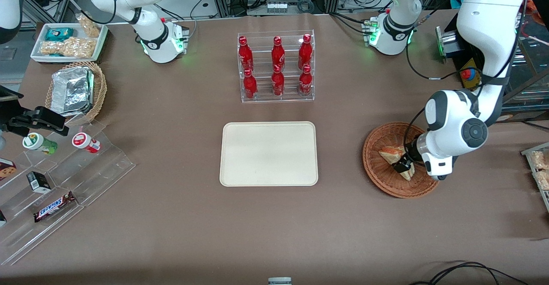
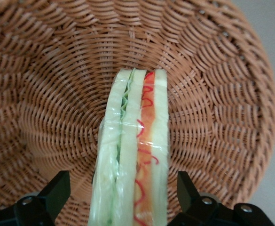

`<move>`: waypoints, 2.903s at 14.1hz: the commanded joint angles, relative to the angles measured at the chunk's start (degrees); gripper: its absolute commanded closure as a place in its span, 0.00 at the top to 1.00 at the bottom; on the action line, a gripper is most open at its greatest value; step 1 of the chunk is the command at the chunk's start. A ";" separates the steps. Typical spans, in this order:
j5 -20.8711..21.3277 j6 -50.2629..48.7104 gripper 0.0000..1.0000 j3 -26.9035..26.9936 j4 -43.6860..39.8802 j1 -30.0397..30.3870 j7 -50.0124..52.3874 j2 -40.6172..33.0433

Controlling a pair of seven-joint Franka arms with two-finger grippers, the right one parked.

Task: Place sandwich from basket to tray
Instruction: 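Lower the left gripper and close it on the wrapped sandwich, then lift the sandwich and carry it over the cream tray, then lower the sandwich onto the tray and open the left gripper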

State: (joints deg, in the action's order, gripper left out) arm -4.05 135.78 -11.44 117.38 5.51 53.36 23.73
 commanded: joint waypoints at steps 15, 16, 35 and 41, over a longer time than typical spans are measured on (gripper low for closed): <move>5.45 -19.32 0.01 -2.18 -16.37 -17.52 -9.06 -2.65; 6.76 -21.15 0.03 -2.10 -18.92 -21.64 -9.33 -0.46; 11.78 -18.30 0.77 -0.60 -51.20 -44.36 4.73 29.44; 11.87 -18.18 1.00 -0.43 -51.29 -44.18 8.07 28.30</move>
State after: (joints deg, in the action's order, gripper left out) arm 6.76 118.53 -12.55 67.66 -37.98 59.80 52.13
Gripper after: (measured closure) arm 0.145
